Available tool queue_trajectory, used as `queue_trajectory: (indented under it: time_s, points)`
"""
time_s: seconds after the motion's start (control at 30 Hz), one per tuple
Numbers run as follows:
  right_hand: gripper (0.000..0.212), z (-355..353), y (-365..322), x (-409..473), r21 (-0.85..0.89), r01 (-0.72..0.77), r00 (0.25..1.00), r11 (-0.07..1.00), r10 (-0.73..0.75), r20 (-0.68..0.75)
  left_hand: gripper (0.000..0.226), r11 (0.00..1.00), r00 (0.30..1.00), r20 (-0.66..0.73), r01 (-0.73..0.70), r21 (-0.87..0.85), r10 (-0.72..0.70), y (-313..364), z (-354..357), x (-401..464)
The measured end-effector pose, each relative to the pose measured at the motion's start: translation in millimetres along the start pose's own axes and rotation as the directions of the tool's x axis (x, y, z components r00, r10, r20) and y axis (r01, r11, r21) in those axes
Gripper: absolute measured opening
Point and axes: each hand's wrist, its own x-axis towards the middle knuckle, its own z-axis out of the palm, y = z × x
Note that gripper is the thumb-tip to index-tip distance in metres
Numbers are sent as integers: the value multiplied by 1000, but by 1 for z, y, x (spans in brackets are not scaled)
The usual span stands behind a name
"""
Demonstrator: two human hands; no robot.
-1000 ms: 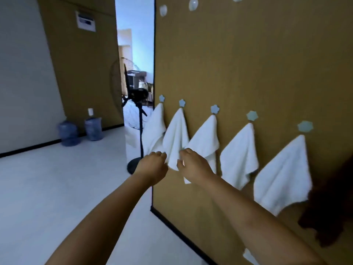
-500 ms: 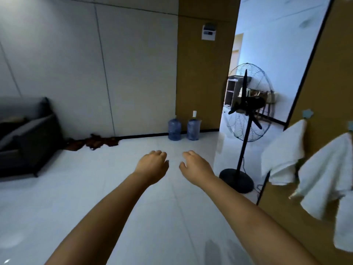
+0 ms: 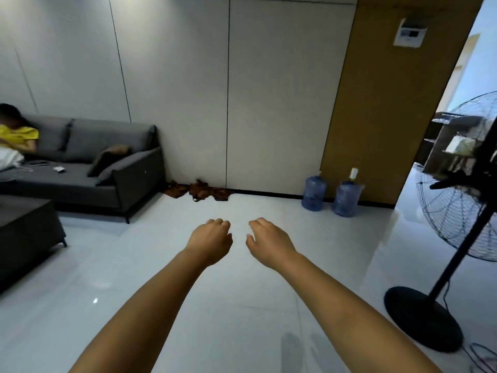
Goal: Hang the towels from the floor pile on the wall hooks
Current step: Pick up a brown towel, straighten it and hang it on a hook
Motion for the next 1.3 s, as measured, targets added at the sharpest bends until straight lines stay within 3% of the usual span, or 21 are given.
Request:
queue_trajectory:
  time_s: [0.47,0.67,0.93,1.3]
  points:
    - [35,54,64,209,29,22,995,999,-25,92,28,996,997,17,79,28,-79,-62,65,182]
    - [37,85,68,323,-4,59,994,998,-58,96,29,997,997,12,74,-16,-74,-123,98,288]
    - [37,96,69,497,13,-22,999,1000,21,34,28,999,999,-5,40,-13,-40,-220,111,444]
    - [37,147,93,669,-2,-45,996,999,45,77,31,1000,999,36,24,-12,-23,-301,161,590]
